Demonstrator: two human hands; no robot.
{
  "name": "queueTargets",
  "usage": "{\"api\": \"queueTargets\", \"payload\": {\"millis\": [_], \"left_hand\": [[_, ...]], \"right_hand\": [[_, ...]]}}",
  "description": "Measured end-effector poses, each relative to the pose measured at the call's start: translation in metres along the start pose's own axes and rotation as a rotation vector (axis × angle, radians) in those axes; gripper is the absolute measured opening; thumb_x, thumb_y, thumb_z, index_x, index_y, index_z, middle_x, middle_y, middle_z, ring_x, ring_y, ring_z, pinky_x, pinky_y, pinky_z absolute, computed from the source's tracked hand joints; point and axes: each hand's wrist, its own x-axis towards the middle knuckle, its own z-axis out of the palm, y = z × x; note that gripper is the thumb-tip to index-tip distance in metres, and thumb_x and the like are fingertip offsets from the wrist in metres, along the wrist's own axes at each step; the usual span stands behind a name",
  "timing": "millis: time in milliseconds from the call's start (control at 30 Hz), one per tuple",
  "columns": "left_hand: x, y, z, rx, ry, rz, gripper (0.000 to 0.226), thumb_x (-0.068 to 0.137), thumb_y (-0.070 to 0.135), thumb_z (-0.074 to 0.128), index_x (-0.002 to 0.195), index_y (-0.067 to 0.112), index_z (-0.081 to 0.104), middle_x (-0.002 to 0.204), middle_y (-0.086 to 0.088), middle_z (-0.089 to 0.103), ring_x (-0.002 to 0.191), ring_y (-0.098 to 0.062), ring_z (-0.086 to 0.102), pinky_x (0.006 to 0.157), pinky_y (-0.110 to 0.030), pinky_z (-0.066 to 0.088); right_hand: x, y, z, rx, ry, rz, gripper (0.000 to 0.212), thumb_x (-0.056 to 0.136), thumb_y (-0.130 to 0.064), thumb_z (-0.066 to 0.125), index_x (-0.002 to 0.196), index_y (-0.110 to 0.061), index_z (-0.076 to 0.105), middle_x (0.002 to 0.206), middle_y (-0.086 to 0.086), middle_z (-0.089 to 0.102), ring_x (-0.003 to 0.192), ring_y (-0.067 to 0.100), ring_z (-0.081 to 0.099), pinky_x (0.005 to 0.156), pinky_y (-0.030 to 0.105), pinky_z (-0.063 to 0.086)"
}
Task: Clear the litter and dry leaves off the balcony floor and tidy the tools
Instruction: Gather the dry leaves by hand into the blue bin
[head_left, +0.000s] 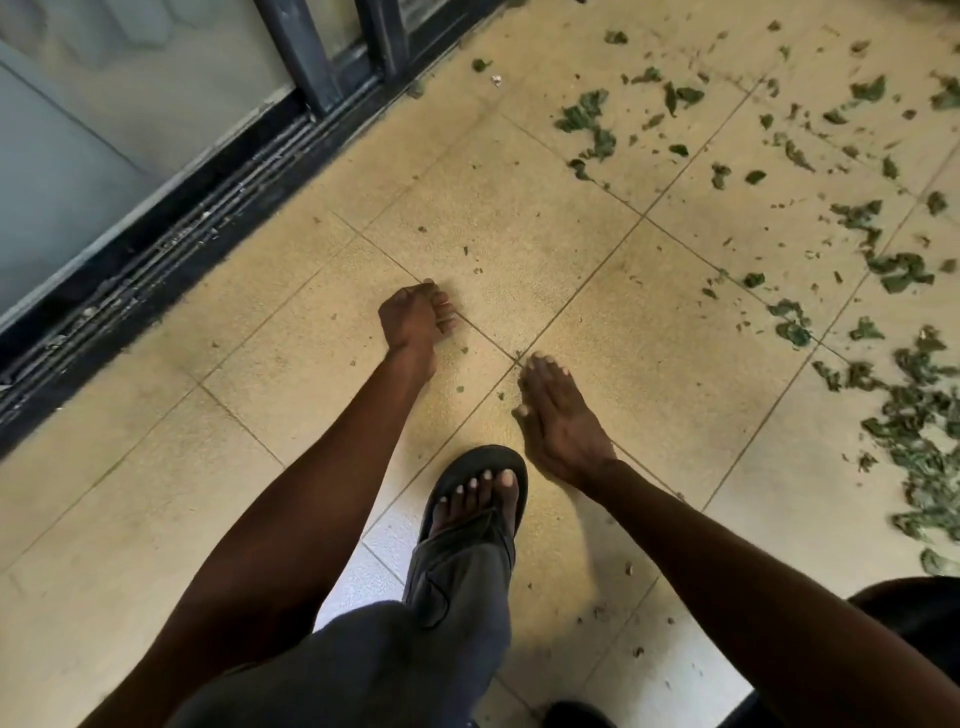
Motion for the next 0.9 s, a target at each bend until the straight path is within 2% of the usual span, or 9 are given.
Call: {"api": "queueTargets", "payload": {"millis": [200,267,367,467,533,633,700,800,900], "left_hand": [[0.004,-0.004,-0.016,-0.030,0.025,-0.057,0.021,0.098,0.008,0.053,0.077,0.008,0.059,0.071,-0.008,0.060,0.060,-0.016,0.056,0.057,-0.028,0.049],[0.005,-0.005,-0.022,-0.027,0.040,-0.061,0.018,0.098,0.011,0.054,0.082,0.007,0.061,0.076,-0.008,0.064,0.063,-0.016,0.060,0.059,-0.027,0.052],[0.010,-0.005,-0.029,-0.022,0.059,-0.058,0.016,0.098,0.013,0.055,0.089,0.003,0.063,0.083,-0.010,0.066,0.069,-0.018,0.063,0.059,-0.027,0.054],[0.011,-0.004,-0.035,-0.007,0.068,-0.055,0.019,0.097,0.015,0.057,0.102,-0.002,0.065,0.091,-0.011,0.069,0.075,-0.019,0.066,0.065,-0.029,0.056],[0.010,-0.003,-0.038,-0.004,0.068,-0.054,0.023,0.097,0.016,0.058,0.107,-0.003,0.065,0.096,-0.011,0.071,0.079,-0.019,0.069,0.069,-0.029,0.058],[0.009,-0.002,-0.044,-0.006,0.064,-0.048,0.020,0.096,0.015,0.059,0.107,-0.001,0.066,0.094,-0.011,0.070,0.077,-0.018,0.069,0.067,-0.028,0.058],[0.006,-0.004,-0.048,-0.005,0.062,-0.046,0.016,0.095,0.014,0.061,0.102,0.001,0.066,0.088,-0.010,0.069,0.072,-0.017,0.068,0.065,-0.027,0.057],[0.002,-0.006,-0.052,-0.009,0.055,-0.059,0.011,0.094,0.012,0.061,0.089,0.003,0.065,0.079,-0.008,0.067,0.068,-0.017,0.064,0.064,-0.028,0.055],[-0.002,-0.009,-0.051,-0.007,0.044,-0.084,0.012,0.094,0.011,0.060,0.087,0.003,0.064,0.074,-0.008,0.065,0.064,-0.016,0.062,0.062,-0.028,0.053]], "right_hand": [[0.007,0.006,0.002,-0.221,-0.157,-0.289,0.067,0.105,-0.046,0.019,0.152,0.002,0.019,0.159,0.022,0.016,0.150,0.032,0.008,0.120,0.049,0.018],[0.022,0.000,0.004,-0.228,-0.162,-0.234,0.072,0.104,-0.050,0.017,0.153,0.002,0.012,0.161,0.022,0.008,0.150,0.031,0.000,0.122,0.047,0.011],[0.051,-0.018,0.004,-0.131,-0.128,-0.041,0.076,0.102,-0.054,0.013,0.154,0.001,0.003,0.161,0.021,-0.003,0.150,0.030,-0.008,0.123,0.044,-0.001],[0.073,-0.036,0.010,-0.051,-0.171,-0.081,0.074,0.101,-0.054,0.013,0.154,-0.002,0.003,0.162,0.019,0.000,0.150,0.028,-0.006,0.123,0.045,0.000],[0.081,-0.041,0.015,-0.016,-0.203,-0.257,0.068,0.102,-0.049,0.017,0.154,-0.004,0.015,0.160,0.019,0.014,0.150,0.031,0.005,0.122,0.047,0.009],[0.078,-0.034,0.021,-0.118,-0.192,-0.596,0.050,0.095,-0.013,0.051,0.142,0.000,0.043,0.150,0.023,0.037,0.144,0.038,0.028,0.118,0.047,0.027],[0.073,-0.022,0.019,-0.178,-0.145,-0.706,0.048,0.084,0.000,0.062,0.132,0.005,0.054,0.143,0.022,0.048,0.138,0.036,0.040,0.110,0.044,0.040],[0.063,-0.004,0.006,-0.163,-0.063,-0.716,0.033,0.092,-0.007,0.060,0.123,0.004,0.062,0.136,0.018,0.057,0.130,0.032,0.051,0.101,0.042,0.049],[0.058,0.011,-0.007,-0.223,-0.063,-0.763,0.032,0.102,-0.012,0.044,0.123,0.005,0.061,0.135,0.022,0.056,0.129,0.034,0.051,0.106,0.046,0.044]]}}
